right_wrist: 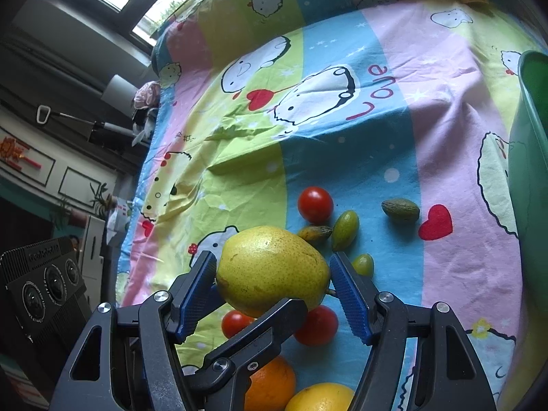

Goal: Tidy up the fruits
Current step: 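Lift the pear with the right tool off the sheet, then carry the pear in the right tool over the green basin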

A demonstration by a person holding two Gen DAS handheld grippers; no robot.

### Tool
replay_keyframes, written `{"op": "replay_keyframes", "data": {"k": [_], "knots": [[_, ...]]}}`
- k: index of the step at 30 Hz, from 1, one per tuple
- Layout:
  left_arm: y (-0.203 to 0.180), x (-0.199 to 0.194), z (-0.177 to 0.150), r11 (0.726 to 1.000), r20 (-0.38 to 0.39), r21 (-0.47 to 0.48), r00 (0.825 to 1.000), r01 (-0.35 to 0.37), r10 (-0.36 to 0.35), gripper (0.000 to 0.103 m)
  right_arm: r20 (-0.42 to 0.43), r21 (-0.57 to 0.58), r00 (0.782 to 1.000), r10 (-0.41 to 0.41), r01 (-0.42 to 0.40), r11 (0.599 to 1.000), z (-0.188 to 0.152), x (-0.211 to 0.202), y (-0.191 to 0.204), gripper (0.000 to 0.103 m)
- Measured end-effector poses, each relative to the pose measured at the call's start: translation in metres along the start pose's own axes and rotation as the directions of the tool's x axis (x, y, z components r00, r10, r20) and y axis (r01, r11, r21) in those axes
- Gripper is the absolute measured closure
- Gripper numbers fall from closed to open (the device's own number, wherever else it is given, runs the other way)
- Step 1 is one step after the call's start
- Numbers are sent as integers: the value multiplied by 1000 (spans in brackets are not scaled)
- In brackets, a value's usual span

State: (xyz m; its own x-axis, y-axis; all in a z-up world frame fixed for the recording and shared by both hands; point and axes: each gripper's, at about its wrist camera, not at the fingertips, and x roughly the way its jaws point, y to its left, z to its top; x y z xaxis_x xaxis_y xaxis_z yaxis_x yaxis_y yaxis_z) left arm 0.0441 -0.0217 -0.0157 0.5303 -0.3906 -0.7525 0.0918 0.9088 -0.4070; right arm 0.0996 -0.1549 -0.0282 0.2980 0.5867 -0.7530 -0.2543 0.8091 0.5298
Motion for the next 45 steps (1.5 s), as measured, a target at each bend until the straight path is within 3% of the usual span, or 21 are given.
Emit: {"op": "replay_keyframes", "data": {"k": [23,45], "knots": [[-32,-16,4,996,87,84,996,13,-20,46,119,-21,993,3,0,1000,-4,-37,4,31],[-81,-16,18,975,124,222,992,9,-37,46,255,26,967,16,-23,999,-1,-86,-20,31]]}}
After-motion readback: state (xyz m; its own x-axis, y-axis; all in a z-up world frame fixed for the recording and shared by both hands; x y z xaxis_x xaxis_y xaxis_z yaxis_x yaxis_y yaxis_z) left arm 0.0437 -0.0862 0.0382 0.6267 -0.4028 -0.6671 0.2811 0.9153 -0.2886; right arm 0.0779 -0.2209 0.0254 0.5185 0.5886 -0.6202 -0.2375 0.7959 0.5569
